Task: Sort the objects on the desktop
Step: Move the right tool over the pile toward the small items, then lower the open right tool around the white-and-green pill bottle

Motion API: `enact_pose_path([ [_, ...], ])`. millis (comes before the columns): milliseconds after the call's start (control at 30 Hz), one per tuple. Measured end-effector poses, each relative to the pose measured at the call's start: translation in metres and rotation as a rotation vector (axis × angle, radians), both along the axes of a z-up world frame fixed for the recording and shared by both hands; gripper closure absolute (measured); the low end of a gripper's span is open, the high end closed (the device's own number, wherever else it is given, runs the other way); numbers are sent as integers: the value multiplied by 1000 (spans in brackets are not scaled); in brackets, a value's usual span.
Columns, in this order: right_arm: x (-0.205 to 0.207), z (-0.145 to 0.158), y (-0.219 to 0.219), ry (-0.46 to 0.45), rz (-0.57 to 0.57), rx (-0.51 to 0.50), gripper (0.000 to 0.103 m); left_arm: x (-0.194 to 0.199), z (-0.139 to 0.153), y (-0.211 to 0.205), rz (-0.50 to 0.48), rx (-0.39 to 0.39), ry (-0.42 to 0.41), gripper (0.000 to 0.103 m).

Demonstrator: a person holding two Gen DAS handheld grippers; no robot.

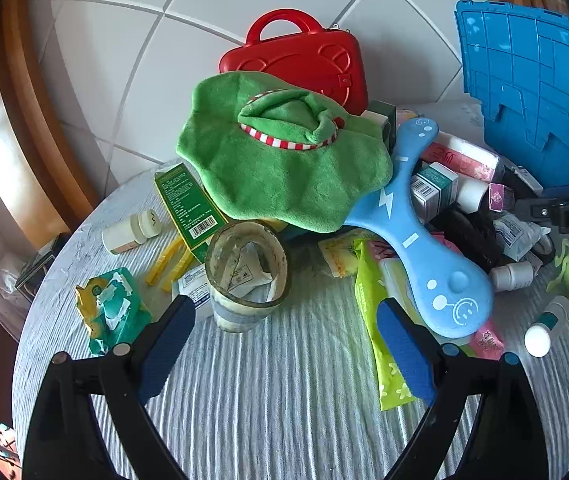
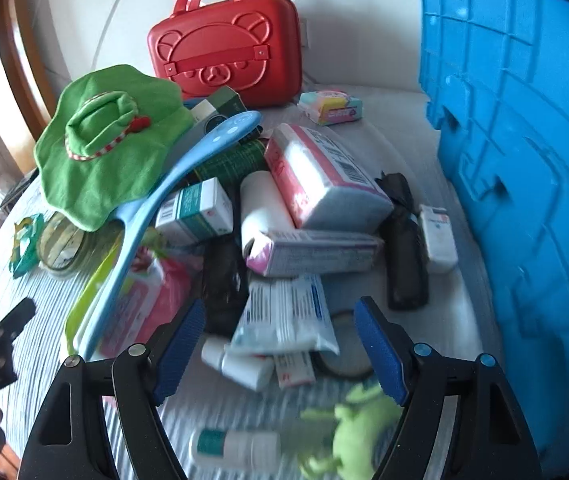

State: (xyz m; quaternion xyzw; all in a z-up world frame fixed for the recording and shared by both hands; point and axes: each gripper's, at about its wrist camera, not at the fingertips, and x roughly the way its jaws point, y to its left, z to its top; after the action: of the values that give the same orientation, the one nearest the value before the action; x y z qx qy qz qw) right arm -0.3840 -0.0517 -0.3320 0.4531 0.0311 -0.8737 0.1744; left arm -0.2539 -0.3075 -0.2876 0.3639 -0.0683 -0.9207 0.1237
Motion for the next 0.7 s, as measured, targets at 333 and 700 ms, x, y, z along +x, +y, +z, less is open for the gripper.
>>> enact_pose_path([
  [333, -29, -41, -53, -99, 100, 72, 29, 6, -2, -14, 49, 13, -11, 10],
  [700, 43, -25, -29, -158, 188, -40, 56, -1, 20, 0, -6, 48, 37, 10],
])
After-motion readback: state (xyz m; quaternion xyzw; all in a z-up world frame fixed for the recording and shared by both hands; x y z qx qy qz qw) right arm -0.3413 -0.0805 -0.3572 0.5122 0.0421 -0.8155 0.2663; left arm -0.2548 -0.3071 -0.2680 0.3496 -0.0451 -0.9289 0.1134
